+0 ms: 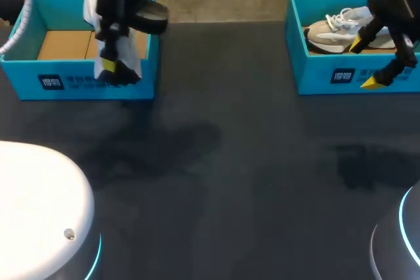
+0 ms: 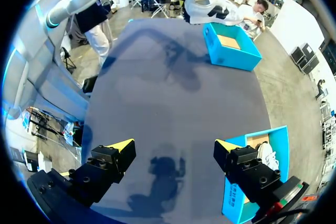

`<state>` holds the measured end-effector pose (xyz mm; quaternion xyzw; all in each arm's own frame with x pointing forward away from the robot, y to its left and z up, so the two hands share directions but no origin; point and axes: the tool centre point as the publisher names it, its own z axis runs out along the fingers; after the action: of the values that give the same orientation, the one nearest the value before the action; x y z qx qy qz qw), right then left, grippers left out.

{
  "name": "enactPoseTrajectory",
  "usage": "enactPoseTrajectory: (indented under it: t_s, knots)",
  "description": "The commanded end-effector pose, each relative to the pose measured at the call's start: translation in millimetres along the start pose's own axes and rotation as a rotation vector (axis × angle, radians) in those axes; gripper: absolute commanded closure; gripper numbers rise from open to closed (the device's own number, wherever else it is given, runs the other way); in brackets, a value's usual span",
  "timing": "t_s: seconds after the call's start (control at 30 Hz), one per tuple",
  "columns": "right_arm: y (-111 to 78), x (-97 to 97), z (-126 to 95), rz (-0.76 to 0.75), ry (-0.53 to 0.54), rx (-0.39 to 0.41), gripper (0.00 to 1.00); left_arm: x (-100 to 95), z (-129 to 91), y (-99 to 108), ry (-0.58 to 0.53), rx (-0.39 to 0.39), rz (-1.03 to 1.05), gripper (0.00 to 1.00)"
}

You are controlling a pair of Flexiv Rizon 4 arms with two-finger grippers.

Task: Take the shoe out of the shoebox, open the shoe tongue, remove and reinsert the insole, then place the shoe into the shoebox

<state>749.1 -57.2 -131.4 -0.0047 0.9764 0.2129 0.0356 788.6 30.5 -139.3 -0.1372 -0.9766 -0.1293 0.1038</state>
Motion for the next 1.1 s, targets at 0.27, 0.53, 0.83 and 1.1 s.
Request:
enactPoseTrajectory:
  t_s: [0.27, 0.53, 0.83, 1.1]
  knots:
    - [0.3, -2.1, 0.4, 0.0, 0.004, 0.002, 0.0, -18.8, 13.6, 84.1, -0.014, 0.055, -0.024, 1.0]
    - [0.3, -2.1, 0.4, 0.0, 0.004, 0.002, 0.0, -31.6, 26.0, 138.4, -0.002, 0.08, -0.024, 1.0]
    - [0.3, -2.1, 0.4, 0.0, 0.004, 0.002, 0.0, -51.3, 47.5, 205.3, 0.017, 0.072, -0.068, 1.0]
    - [0.3, -2.1, 0.4, 0.0, 0.004, 0.002, 0.0, -71.2, 55.1, 244.2, -0.005, 0.041, -0.063, 1.0]
